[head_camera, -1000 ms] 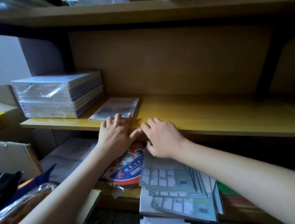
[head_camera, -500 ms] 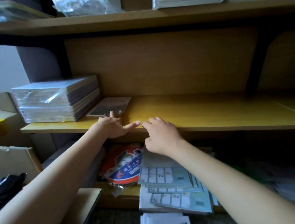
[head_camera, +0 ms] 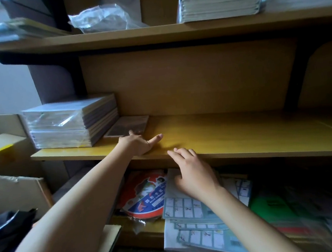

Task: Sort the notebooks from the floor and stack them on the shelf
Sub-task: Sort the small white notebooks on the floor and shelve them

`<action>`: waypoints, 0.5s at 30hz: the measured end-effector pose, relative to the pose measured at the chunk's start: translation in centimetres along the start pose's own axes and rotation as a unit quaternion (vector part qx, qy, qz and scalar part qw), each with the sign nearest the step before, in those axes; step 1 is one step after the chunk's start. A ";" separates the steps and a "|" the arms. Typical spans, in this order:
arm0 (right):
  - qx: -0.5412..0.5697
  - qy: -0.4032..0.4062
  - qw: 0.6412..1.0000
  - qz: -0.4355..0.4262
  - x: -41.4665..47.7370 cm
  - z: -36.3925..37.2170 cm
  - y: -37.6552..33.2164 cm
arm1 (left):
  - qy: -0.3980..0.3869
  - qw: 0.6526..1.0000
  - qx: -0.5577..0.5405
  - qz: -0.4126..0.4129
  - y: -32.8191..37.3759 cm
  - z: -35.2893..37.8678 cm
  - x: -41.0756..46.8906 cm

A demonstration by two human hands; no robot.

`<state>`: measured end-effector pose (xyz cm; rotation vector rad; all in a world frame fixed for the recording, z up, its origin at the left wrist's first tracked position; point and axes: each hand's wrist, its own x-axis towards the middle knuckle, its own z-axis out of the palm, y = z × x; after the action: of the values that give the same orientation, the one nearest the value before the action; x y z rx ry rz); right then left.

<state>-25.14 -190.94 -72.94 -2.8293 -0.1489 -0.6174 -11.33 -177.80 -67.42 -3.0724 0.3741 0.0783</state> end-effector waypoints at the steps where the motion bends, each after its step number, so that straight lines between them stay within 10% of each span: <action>1: -0.001 0.000 1.000 -0.005 0.0 0.1 0.2 | 0.010 1.000 -0.009 -0.015 0.0 0.1 0.3; 11: 0.022 0.001 1.000 -0.012 -0.4 0.3 0.7 | 0.034 0.999 -0.037 -0.013 -0.4 1.4 1.1; 15: 0.102 0.032 0.994 -0.030 -1.2 0.3 1.7 | 0.186 0.979 -0.056 0.064 0.2 2.5 -1.4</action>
<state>-25.84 -192.52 -74.01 -2.6134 -0.2713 -0.6645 -12.85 -177.58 -69.89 -3.1622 0.6019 -0.4948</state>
